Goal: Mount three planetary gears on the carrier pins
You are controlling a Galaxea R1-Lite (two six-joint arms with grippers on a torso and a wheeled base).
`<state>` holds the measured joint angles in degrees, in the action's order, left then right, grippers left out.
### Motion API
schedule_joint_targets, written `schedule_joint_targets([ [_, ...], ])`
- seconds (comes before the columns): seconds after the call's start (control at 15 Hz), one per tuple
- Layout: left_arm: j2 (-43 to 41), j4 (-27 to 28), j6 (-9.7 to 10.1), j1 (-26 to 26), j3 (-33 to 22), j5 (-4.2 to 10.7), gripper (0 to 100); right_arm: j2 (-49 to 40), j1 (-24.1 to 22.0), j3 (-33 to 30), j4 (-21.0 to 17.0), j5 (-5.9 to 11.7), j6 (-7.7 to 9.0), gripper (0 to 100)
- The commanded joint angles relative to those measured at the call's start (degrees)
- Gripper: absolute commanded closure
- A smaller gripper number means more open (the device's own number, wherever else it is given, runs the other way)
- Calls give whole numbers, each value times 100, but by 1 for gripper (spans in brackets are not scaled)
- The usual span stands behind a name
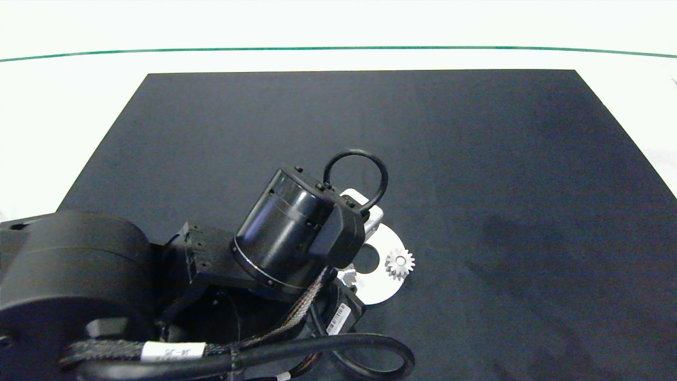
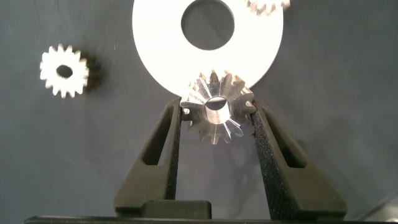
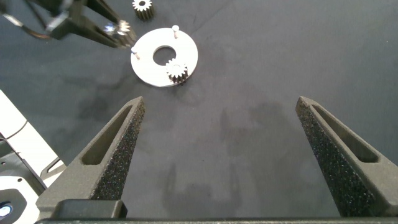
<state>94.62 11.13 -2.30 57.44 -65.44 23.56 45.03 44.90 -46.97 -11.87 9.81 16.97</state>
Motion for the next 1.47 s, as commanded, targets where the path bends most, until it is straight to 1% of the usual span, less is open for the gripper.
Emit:
schedule_joint_targets([
  [0.07, 285, 91, -24, -23, -92, 25, 100, -12, 1, 4, -8, -6, 26, 0],
  [0.2, 417, 144, -51, -31, -127, 25, 100, -30, 1, 4, -8, 12, 26, 0],
  [0.4, 504, 126, -191, -58, -224, 25, 100, -38, 1, 4, -8, -6, 26, 0],
  [0.53, 513, 126, -209, -128, -285, 25, 100, -38, 1, 4, -8, -6, 26, 0],
  [0.67, 513, 126, -271, -207, -294, 25, 100, -47, 1, 4, -8, -6, 26, 0],
  [1.07, 513, 126, -279, -242, -259, 25, 100, -65, 1, 4, -8, -6, 26, 0],
  [1.47, 522, 126, -244, -304, -232, 34, 100, -117, 1, 4, -26, 12, 26, 0],
])
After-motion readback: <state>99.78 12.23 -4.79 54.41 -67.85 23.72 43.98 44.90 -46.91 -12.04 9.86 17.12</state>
